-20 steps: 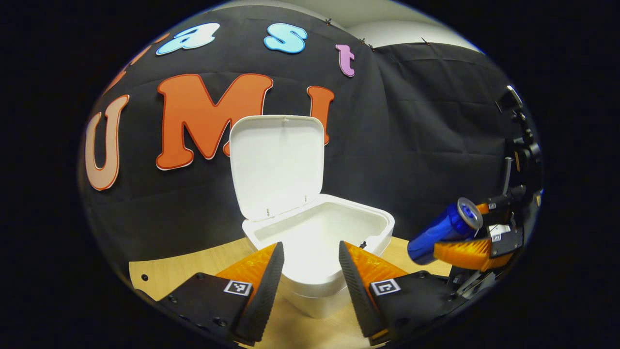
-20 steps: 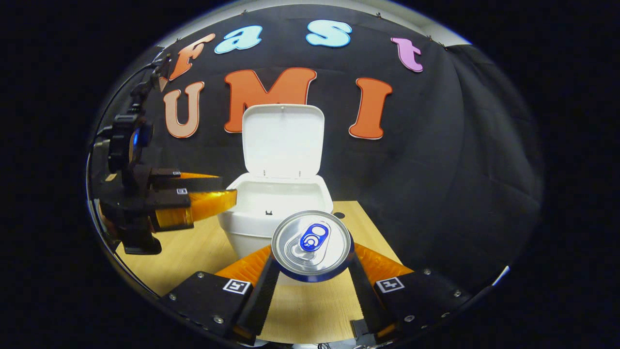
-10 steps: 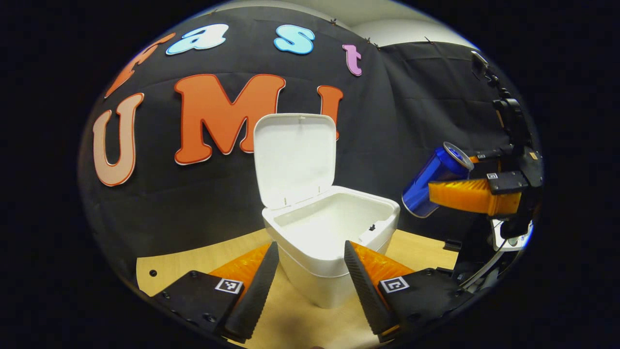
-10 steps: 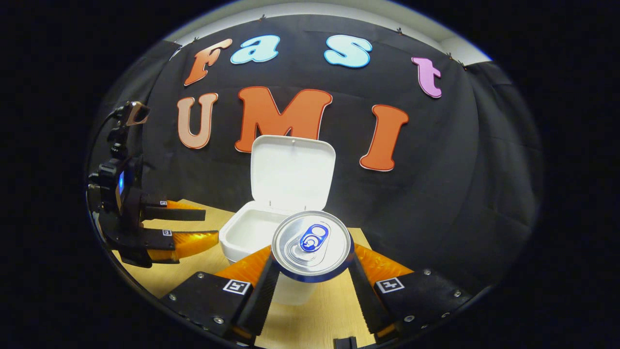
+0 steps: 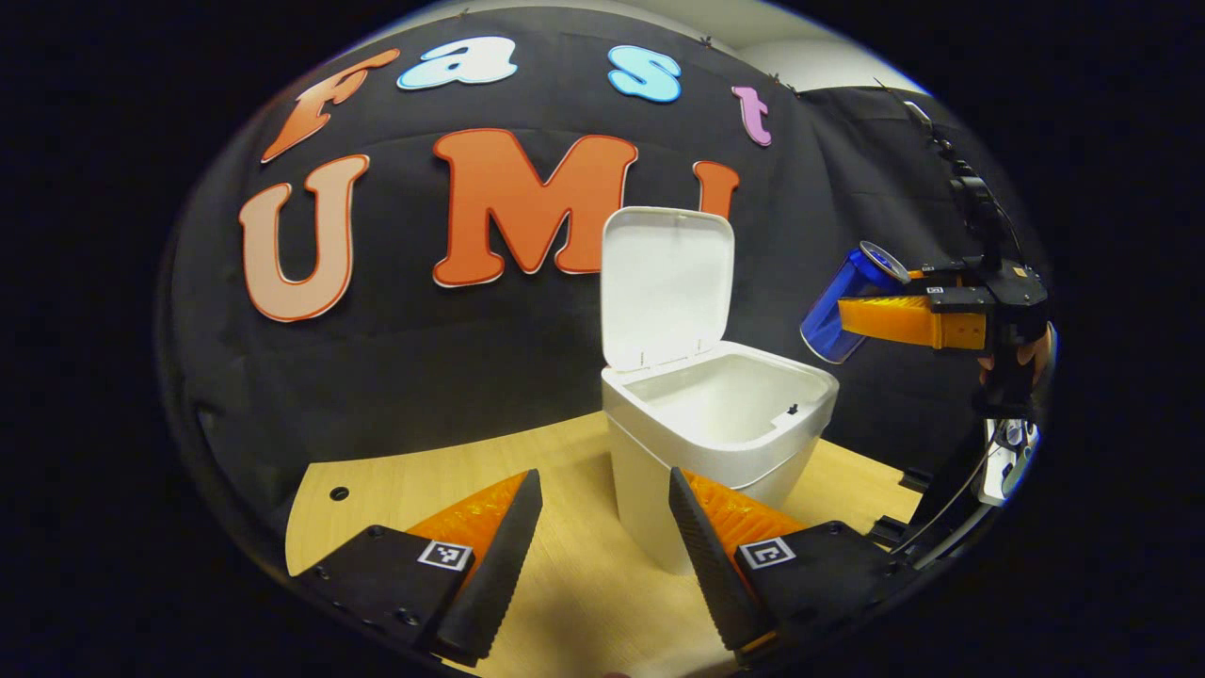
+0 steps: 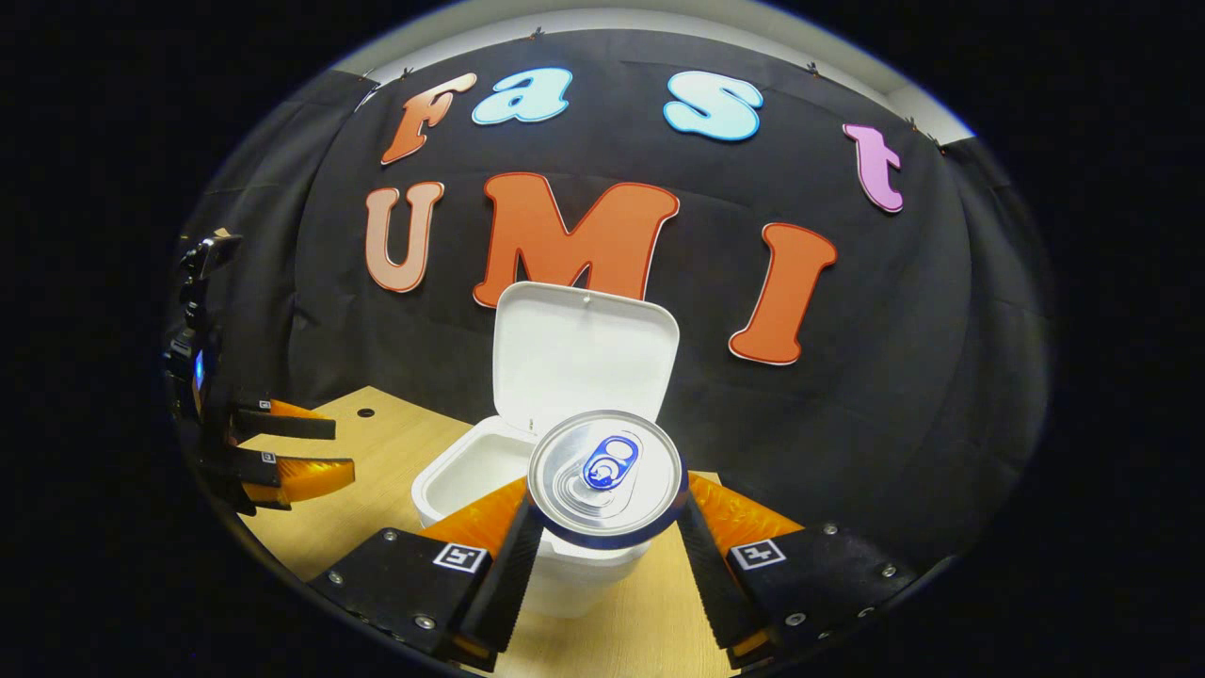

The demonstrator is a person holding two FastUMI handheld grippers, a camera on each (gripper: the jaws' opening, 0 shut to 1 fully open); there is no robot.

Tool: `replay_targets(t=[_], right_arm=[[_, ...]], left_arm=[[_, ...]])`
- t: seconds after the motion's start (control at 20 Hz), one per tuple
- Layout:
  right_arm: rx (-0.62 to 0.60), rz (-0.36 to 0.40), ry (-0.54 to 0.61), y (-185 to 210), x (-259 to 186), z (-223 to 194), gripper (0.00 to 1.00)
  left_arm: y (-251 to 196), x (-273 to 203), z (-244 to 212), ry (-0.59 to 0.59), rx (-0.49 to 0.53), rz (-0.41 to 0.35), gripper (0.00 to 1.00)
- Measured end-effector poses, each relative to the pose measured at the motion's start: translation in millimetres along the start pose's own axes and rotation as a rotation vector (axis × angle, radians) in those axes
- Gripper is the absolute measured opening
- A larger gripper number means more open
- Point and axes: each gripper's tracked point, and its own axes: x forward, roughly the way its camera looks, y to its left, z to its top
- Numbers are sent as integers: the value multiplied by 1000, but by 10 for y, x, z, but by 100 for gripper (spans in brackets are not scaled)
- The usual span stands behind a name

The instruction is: Press the lid of the desktop garbage bin to open it, pick up the crumpled paper on the desktop and throw it into the bin, then pick up the pop can on the desktop and drop it into the bin, and finally close the garbage bin lid.

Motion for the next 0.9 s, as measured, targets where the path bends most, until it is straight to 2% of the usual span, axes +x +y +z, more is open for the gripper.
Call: replay_targets(t=[0.15,0.2,0.5,0.6,0.85,0.9], right_arm=[[-10,34,14,45,117,-59,74],[-12,48,20,67,162,-92,79],[-25,115,72,119,377,-350,80],[-27,125,89,102,448,-412,81],[-19,150,132,81,528,-530,83],[-17,144,135,67,541,-523,83]], left_arm=[[149,-99,-17,-6,-13,68,88],[188,-121,-22,-8,-21,91,88],[343,-280,-200,7,-54,217,85],[375,-332,-244,16,-65,250,88],[446,-443,-348,34,-220,304,88],[473,-455,-367,43,-244,309,90]])
